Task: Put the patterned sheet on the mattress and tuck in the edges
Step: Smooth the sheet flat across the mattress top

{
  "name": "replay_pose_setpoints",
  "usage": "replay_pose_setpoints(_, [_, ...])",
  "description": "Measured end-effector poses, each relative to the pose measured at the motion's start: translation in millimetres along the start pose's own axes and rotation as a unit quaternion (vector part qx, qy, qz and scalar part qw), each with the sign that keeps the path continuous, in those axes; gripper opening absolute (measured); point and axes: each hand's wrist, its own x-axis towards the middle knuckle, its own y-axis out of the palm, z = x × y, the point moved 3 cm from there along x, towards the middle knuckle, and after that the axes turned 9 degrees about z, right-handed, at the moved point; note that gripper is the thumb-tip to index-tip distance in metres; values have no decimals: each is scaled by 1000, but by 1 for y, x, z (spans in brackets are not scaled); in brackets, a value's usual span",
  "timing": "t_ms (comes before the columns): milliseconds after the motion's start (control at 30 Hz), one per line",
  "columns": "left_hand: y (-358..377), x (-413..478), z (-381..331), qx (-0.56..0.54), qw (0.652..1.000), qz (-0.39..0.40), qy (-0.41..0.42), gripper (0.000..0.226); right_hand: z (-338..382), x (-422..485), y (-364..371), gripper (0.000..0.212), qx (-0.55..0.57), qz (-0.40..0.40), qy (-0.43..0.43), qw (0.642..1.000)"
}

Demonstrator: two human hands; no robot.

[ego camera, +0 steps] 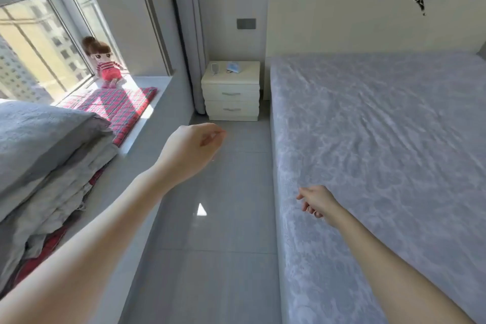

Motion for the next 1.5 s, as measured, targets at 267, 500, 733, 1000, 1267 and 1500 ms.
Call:
replay_pose_setpoints(267, [3,172,44,-8,994,79,74,22,62,101,-31,26,22,-106,9,994])
replay_pose_setpoints(500, [7,337,70,1,987,114,109,21,113,209,-74,30,39,-178,37,983])
replay_pose_setpoints(733, [57,532,75,11,969,184,165,23,144,317,-138,32,72,-242,65,966])
replay_pose_setpoints(1000, [181,712,37,5,927,266,264,24,124,398,-208,46,140,-361,141,911])
replay_pose_setpoints(1267, [383,806,-1,42,870,304,386,29,62,500,-268,43,103,-374,240,890])
replay_pose_setpoints(1500, [583,851,3,152,806,362,442,49,-36,627,-334,56,-4,-408,274,871])
